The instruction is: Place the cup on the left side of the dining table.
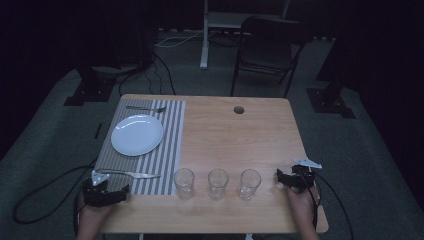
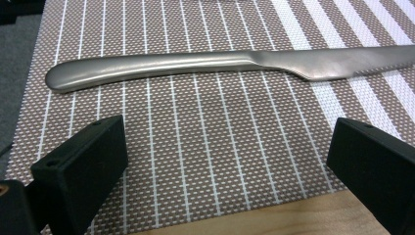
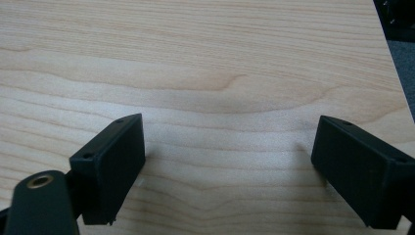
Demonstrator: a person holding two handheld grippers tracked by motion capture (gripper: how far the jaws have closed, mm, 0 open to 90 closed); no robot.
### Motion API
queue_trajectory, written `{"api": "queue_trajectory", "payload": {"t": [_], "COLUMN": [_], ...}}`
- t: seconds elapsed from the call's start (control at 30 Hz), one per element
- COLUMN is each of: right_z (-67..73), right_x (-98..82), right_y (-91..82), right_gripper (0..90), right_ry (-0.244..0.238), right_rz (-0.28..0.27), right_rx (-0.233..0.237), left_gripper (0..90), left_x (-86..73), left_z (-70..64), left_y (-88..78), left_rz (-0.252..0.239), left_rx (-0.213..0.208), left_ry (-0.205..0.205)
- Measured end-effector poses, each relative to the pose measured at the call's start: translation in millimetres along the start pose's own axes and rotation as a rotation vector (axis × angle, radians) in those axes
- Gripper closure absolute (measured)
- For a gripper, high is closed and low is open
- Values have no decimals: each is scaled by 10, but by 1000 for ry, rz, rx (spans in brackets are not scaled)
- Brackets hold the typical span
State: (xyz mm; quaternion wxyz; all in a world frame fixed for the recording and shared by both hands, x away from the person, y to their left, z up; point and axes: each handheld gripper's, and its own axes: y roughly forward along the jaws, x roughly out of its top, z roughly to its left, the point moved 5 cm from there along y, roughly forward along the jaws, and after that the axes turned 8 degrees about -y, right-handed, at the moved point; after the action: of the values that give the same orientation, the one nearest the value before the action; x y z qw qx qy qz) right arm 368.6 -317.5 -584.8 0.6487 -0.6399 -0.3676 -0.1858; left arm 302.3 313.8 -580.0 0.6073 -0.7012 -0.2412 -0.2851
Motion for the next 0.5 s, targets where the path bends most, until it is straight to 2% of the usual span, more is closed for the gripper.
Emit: {"api": "queue_trajectory", "payload": {"t": [0.07, 0.1, 0.17, 0.2, 0.23, 0.33, 0.47, 0.5], "right_z": [1, 0, 0, 0, 0, 0, 0, 0], "right_x": [0, 0, 0, 0, 0, 0, 0, 0], "right_y": [0, 0, 0, 0, 0, 0, 0, 0], "right_gripper": [122, 122, 122, 122, 122, 122, 122, 122], "right_ry": [1, 0, 1, 0, 0, 0, 1, 1], "right_rz": [0, 0, 0, 0, 0, 0, 0, 0], "right_rx": [0, 0, 0, 0, 0, 0, 0, 0], "left_gripper": [21, 21, 21, 21, 21, 21, 22, 21], "left_x": [-1, -3, -6, -9, -10, -19, -17, -12], "left_z": [-12, -22, -25, -31, -30, -37, -92, -102], "left_y": [-3, -3, -5, -9, -16, -30, -56, -62], "left_rz": [0, 4, 8, 8, 5, 9, 6, -3], "left_rx": [9, -3, 9, -3, 3, -14, -52, -48], "left_ry": [7, 12, 16, 21, 21, 20, 49, 56]}}
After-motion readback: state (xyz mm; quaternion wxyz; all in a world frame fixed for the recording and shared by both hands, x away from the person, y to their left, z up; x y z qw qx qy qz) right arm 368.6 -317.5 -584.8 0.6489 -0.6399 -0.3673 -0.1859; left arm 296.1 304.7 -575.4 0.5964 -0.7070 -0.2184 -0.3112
